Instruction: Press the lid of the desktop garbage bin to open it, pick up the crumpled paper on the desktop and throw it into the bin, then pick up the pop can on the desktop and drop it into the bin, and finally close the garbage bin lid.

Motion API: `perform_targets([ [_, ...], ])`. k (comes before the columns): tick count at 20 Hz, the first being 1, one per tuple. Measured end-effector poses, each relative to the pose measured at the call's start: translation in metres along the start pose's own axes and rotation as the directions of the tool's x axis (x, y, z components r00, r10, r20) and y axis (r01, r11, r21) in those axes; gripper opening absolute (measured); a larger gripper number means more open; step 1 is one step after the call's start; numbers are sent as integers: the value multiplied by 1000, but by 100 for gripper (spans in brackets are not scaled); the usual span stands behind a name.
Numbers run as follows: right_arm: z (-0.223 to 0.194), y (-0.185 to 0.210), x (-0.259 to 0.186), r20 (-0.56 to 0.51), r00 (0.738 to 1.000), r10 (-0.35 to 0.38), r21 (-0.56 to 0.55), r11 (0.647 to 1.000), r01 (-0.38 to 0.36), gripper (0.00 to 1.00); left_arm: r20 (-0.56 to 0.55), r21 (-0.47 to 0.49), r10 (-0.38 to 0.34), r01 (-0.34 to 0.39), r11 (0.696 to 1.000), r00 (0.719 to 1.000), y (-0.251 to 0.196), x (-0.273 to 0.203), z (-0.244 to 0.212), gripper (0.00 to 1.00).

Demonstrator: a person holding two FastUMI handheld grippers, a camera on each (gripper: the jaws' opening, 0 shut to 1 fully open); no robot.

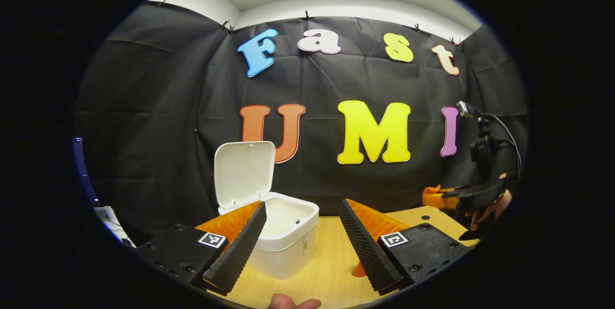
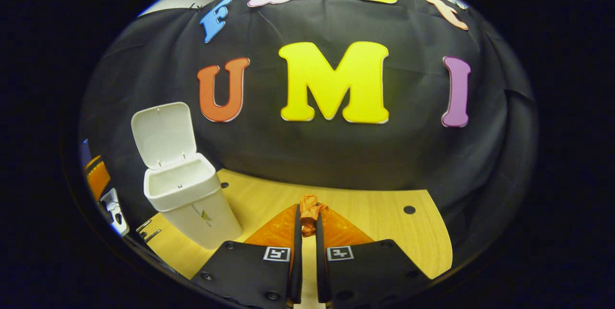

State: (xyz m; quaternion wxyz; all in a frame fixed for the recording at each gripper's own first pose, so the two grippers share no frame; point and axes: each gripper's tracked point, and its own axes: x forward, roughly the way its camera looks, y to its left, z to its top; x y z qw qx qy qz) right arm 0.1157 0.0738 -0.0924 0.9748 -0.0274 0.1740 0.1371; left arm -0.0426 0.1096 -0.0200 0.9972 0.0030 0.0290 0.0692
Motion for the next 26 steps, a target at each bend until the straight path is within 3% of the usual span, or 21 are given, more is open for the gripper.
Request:
perform_targets([
  [7,68,136,29,116,966,232,-83,971,-223,13,12,-17,82,-82,997,997,37,-15,9,100],
  [14,42,255,73,19,917,398,-106,913,-394,12,19,4,161,-161,987,987,71,-36,14,100],
  [19,-5,305,121,-109,896,430,-136,886,-442,12,19,19,204,-205,979,979,88,-45,15,100],
  [22,-18,316,131,-146,888,436,-153,877,-456,12,14,17,228,-228,973,974,98,-46,13,100],
  [26,-40,325,135,-189,882,431,-171,871,-462,19,8,9,240,-240,971,971,103,-47,10,100],
])
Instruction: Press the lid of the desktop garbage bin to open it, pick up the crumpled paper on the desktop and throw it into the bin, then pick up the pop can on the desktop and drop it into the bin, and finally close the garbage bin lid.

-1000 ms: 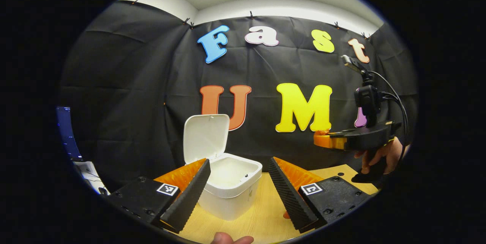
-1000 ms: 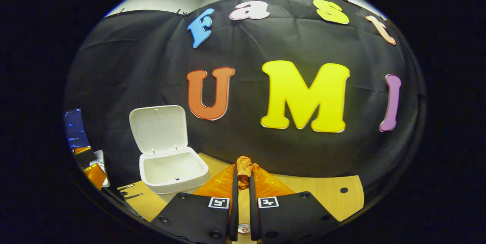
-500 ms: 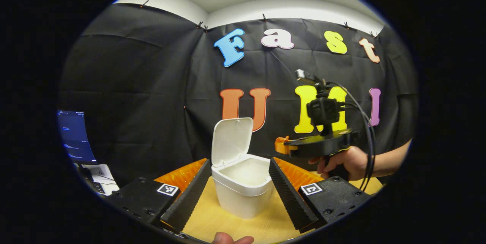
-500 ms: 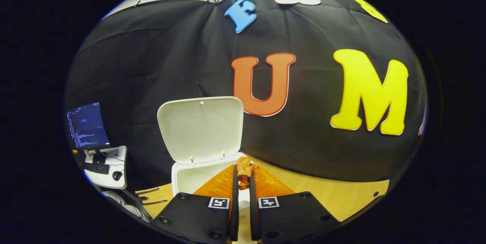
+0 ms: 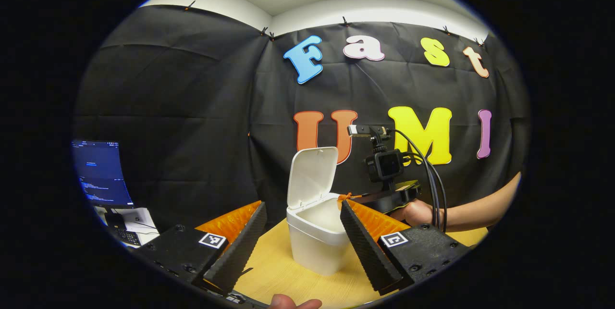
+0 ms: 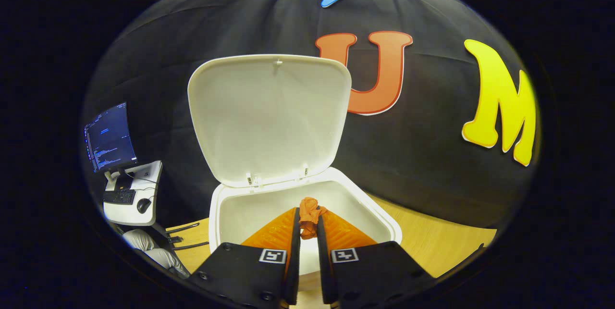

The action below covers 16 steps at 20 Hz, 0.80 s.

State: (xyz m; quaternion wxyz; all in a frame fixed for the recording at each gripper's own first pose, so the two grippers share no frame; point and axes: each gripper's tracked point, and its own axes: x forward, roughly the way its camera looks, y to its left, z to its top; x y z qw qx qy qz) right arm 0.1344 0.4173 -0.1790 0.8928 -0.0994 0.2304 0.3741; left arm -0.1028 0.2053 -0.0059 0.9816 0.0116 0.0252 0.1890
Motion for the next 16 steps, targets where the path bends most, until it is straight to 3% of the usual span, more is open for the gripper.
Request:
perform_targets([
  [7,-21,-3,10,-68,998,-13,-2,1000,13,30,-5,-9,5,-5,1000,1000,3,3,-4,100],
  [9,-22,-2,10,-75,997,-11,1,1000,11,41,-7,-10,9,-9,1000,1000,5,2,-6,100],
  [10,-24,-1,11,-75,997,-12,-2,1000,12,54,-8,-11,10,-10,1000,1000,5,2,-6,100],
  [16,-17,-7,-9,-37,999,-18,24,1000,19,68,-12,-20,-18,17,1000,1000,-1,7,-8,100],
])
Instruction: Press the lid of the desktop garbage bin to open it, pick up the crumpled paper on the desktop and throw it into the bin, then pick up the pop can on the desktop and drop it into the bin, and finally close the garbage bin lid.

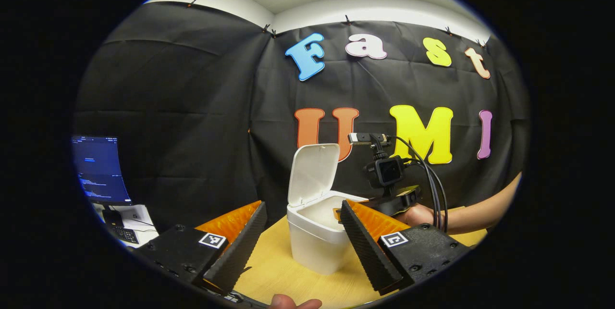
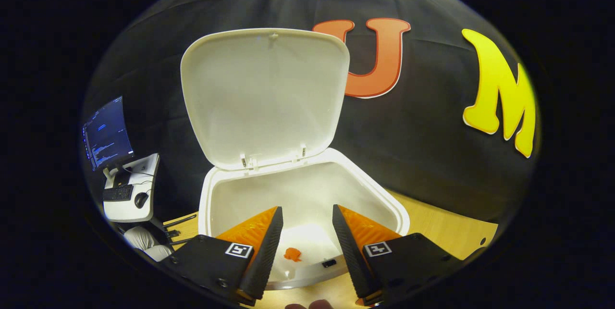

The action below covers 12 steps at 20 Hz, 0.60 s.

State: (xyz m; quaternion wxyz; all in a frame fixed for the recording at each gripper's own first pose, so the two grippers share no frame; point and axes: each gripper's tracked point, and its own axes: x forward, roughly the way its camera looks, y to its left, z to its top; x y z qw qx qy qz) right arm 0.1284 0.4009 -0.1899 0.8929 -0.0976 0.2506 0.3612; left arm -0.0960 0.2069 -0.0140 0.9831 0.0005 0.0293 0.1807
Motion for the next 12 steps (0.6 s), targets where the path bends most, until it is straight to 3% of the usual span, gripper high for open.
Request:
perform_targets([
  [2,5,-4,-14,34,999,-8,22,1000,7,70,2,3,-20,20,1000,1000,-5,3,-1,100],
  [4,10,-13,-29,65,997,-32,38,999,29,83,-1,3,-41,41,999,999,-11,6,-3,100],
  [9,18,-48,-84,150,981,-125,97,989,111,84,-4,2,-117,117,993,993,-34,11,-5,100],
  [12,34,-77,-136,252,945,-207,87,978,191,84,-6,-4,-185,185,983,983,-55,17,-8,100],
])
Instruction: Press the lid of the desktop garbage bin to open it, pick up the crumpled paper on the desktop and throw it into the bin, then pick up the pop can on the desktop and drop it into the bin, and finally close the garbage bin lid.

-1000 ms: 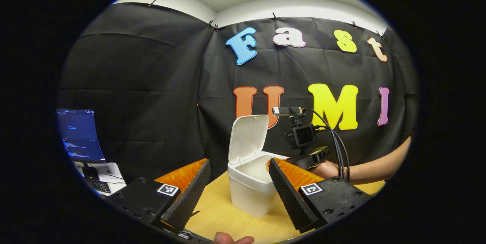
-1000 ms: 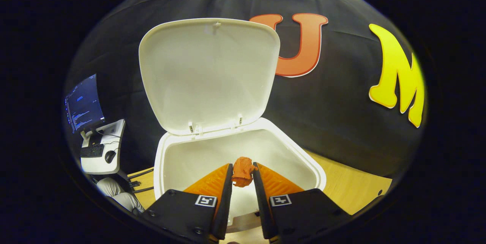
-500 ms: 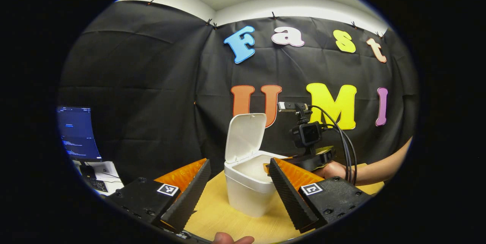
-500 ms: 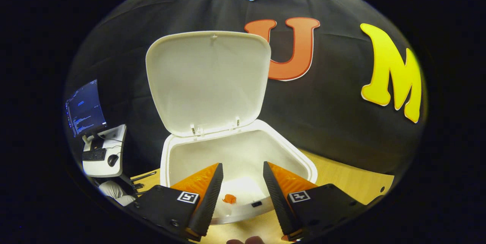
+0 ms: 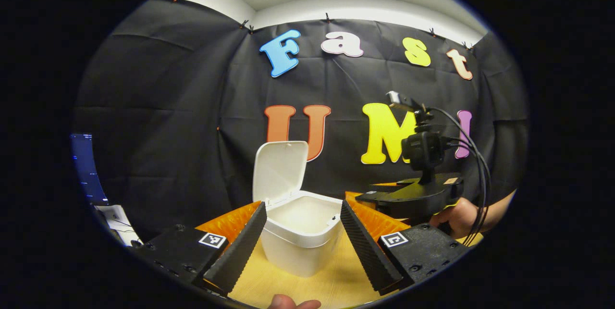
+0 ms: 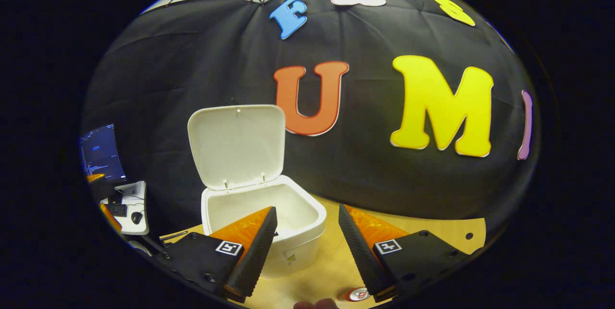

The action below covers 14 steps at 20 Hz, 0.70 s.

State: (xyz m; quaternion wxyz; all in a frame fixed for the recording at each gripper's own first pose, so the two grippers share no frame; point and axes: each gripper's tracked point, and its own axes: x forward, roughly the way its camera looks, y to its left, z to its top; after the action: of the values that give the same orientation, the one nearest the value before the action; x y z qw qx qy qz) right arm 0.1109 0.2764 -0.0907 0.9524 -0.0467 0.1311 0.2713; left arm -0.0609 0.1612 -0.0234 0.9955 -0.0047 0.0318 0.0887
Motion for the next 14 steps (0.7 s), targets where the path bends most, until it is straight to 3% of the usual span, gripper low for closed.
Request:
perform_targets([
  [4,25,-54,-61,93,989,-116,4,993,116,84,-4,-6,-89,89,996,996,-32,14,-1,100],
  [8,30,-109,-123,145,960,-240,9,970,242,82,-13,12,-194,194,981,981,-75,23,-10,100],
  [14,11,-167,-192,134,917,-375,40,927,373,84,-50,20,-295,297,955,954,-127,31,-37,100],
])
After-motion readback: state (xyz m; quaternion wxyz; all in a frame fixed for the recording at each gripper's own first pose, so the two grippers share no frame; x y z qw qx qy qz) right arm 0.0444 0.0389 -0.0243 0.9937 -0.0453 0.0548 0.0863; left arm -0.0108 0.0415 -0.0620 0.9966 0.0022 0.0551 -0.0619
